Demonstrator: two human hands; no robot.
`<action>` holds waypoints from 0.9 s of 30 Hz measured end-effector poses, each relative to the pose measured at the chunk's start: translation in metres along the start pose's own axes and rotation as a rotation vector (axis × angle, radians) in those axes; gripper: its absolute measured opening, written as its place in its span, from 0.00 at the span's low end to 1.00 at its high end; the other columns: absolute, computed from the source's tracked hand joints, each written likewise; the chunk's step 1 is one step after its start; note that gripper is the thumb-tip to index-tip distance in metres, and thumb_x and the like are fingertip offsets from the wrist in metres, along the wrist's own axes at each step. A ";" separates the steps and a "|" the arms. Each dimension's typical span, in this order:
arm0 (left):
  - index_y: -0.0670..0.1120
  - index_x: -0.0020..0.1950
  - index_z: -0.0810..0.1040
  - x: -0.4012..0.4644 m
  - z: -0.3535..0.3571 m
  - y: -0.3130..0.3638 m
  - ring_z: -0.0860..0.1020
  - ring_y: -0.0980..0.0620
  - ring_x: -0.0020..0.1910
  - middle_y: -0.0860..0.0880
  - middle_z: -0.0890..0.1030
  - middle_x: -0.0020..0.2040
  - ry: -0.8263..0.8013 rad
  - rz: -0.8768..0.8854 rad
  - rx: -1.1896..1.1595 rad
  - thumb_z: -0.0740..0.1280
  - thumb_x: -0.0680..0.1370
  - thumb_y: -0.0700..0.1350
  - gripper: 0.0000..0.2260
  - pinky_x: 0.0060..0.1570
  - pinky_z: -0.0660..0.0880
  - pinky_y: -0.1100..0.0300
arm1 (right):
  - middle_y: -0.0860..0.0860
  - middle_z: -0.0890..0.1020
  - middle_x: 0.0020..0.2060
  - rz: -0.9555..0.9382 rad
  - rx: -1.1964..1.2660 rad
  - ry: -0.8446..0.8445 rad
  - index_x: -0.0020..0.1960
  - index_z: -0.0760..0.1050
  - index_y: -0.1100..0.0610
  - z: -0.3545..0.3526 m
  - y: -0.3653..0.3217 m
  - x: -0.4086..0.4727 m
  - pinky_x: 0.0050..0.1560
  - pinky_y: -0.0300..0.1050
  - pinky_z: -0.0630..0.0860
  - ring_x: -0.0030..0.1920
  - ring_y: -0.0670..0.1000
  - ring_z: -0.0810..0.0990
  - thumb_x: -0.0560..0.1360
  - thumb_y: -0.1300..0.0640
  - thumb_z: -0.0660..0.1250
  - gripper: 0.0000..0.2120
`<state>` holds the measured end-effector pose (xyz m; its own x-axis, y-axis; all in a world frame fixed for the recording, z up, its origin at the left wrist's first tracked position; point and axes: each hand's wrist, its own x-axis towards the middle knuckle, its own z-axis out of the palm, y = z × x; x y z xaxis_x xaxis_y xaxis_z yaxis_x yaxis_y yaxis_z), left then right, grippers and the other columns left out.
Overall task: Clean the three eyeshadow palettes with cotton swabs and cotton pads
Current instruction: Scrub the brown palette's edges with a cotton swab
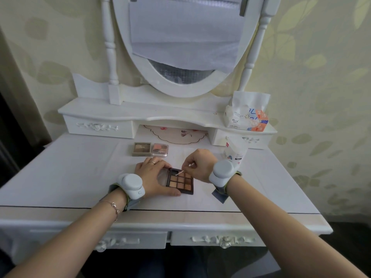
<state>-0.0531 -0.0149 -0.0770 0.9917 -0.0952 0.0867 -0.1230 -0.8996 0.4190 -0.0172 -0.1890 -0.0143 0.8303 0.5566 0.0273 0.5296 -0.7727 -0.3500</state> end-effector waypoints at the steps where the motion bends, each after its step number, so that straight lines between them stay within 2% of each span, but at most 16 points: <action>1: 0.59 0.60 0.70 0.000 0.000 0.000 0.63 0.56 0.63 0.60 0.68 0.58 0.002 -0.002 -0.001 0.47 0.40 0.84 0.55 0.60 0.58 0.60 | 0.46 0.73 0.29 0.008 -0.003 -0.004 0.47 0.83 0.59 0.000 0.001 -0.001 0.41 0.37 0.68 0.38 0.48 0.73 0.74 0.61 0.63 0.10; 3: 0.60 0.60 0.70 0.000 0.000 0.000 0.63 0.56 0.63 0.59 0.68 0.59 -0.002 -0.002 0.004 0.47 0.40 0.84 0.55 0.61 0.58 0.59 | 0.48 0.75 0.32 0.023 -0.007 -0.015 0.48 0.83 0.59 -0.002 0.003 -0.001 0.41 0.36 0.68 0.39 0.48 0.73 0.74 0.61 0.63 0.11; 6: 0.59 0.60 0.69 0.000 0.000 0.000 0.63 0.56 0.64 0.59 0.68 0.59 -0.007 -0.005 0.009 0.46 0.40 0.84 0.55 0.62 0.58 0.59 | 0.46 0.74 0.29 0.033 -0.029 -0.010 0.48 0.83 0.59 -0.001 0.002 0.000 0.41 0.37 0.69 0.39 0.50 0.74 0.74 0.61 0.62 0.11; 8: 0.60 0.60 0.70 0.000 0.000 0.000 0.63 0.55 0.64 0.59 0.68 0.60 0.001 -0.006 0.014 0.46 0.40 0.84 0.55 0.62 0.59 0.58 | 0.52 0.81 0.37 0.045 -0.035 0.011 0.49 0.83 0.59 0.001 0.001 0.002 0.43 0.41 0.73 0.42 0.54 0.77 0.74 0.61 0.61 0.11; 11: 0.59 0.60 0.70 0.000 0.000 0.000 0.63 0.55 0.63 0.59 0.68 0.60 0.005 -0.007 0.009 0.46 0.40 0.84 0.55 0.62 0.59 0.59 | 0.55 0.84 0.45 0.058 -0.040 0.037 0.49 0.83 0.58 0.003 0.002 0.003 0.47 0.44 0.76 0.47 0.55 0.80 0.74 0.61 0.61 0.11; 14: 0.59 0.60 0.70 0.000 0.000 0.001 0.63 0.56 0.63 0.59 0.68 0.60 0.006 -0.005 0.011 0.46 0.40 0.84 0.55 0.61 0.58 0.59 | 0.55 0.83 0.45 0.049 -0.069 0.018 0.49 0.82 0.58 0.002 0.002 0.004 0.45 0.42 0.74 0.46 0.55 0.79 0.75 0.61 0.61 0.11; 18: 0.60 0.60 0.69 0.000 0.000 0.001 0.63 0.56 0.63 0.60 0.68 0.59 -0.001 -0.010 0.014 0.51 0.40 0.83 0.53 0.61 0.58 0.59 | 0.52 0.81 0.39 0.024 -0.120 -0.079 0.48 0.83 0.60 -0.007 -0.002 0.005 0.42 0.39 0.71 0.41 0.51 0.75 0.75 0.61 0.62 0.11; 22: 0.59 0.60 0.70 -0.001 0.000 0.001 0.63 0.56 0.63 0.59 0.68 0.59 -0.004 -0.008 0.011 0.56 0.44 0.80 0.48 0.61 0.58 0.59 | 0.54 0.84 0.47 0.046 -0.183 -0.090 0.49 0.82 0.58 -0.007 -0.006 0.011 0.49 0.46 0.79 0.48 0.55 0.80 0.75 0.61 0.61 0.11; 27: 0.58 0.60 0.70 -0.002 0.001 0.000 0.64 0.55 0.63 0.58 0.69 0.60 0.007 0.002 0.018 0.56 0.48 0.79 0.45 0.62 0.60 0.58 | 0.53 0.83 0.49 0.086 -0.262 -0.128 0.49 0.82 0.57 -0.003 -0.009 0.022 0.46 0.44 0.78 0.49 0.56 0.81 0.74 0.63 0.60 0.12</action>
<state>-0.0547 -0.0148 -0.0785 0.9911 -0.0938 0.0940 -0.1240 -0.9068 0.4029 -0.0029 -0.1709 -0.0076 0.8539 0.5073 -0.1162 0.4993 -0.8615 -0.0919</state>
